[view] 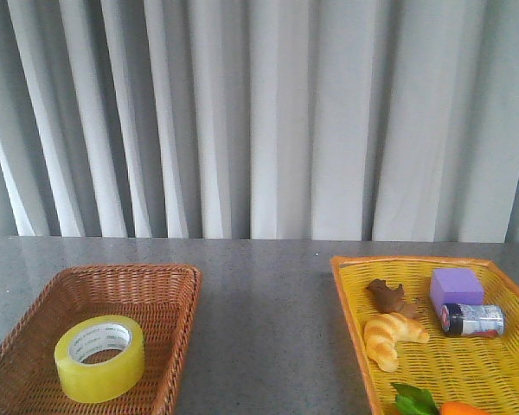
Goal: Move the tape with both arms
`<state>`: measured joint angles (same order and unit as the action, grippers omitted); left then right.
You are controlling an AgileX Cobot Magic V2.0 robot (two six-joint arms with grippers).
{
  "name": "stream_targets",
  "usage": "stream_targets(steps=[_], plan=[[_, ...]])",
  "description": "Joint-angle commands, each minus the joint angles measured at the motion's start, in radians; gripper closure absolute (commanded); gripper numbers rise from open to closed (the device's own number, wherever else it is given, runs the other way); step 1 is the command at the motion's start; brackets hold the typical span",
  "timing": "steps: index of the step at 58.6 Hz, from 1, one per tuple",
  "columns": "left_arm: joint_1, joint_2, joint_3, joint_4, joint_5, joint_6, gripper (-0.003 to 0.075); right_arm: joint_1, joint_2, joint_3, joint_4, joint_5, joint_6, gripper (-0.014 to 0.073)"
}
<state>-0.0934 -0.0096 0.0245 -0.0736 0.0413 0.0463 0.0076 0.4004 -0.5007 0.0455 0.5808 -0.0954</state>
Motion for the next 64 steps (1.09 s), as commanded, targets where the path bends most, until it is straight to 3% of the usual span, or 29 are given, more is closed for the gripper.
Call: stream_targets(steps=[1,10,20,23,64], plan=[[0.001,-0.017,-0.008,-0.003,-0.071,-0.01,0.0727,-0.04,-0.074,0.102,-0.008,-0.266,-0.008,0.0601],[0.001,-0.017,-0.008,-0.003,-0.071,-0.01,0.0727,-0.052,-0.228,0.351,-0.008,-0.535,-0.008,0.0601],[0.001,-0.017,-0.008,-0.003,-0.071,-0.01,0.0727,-0.052,-0.359,0.536,-0.005,-0.72,-0.006,0.0601],[0.001,-0.017,-0.008,-0.003,-0.071,-0.01,0.0727,-0.052,-0.402,0.528,0.011,-0.662,-0.001,0.0601],[0.001,-0.016,-0.008,-0.003,-0.071,-0.01,0.0725,-0.052,-0.422,0.531,0.011,-0.649,-0.009,0.0601]])
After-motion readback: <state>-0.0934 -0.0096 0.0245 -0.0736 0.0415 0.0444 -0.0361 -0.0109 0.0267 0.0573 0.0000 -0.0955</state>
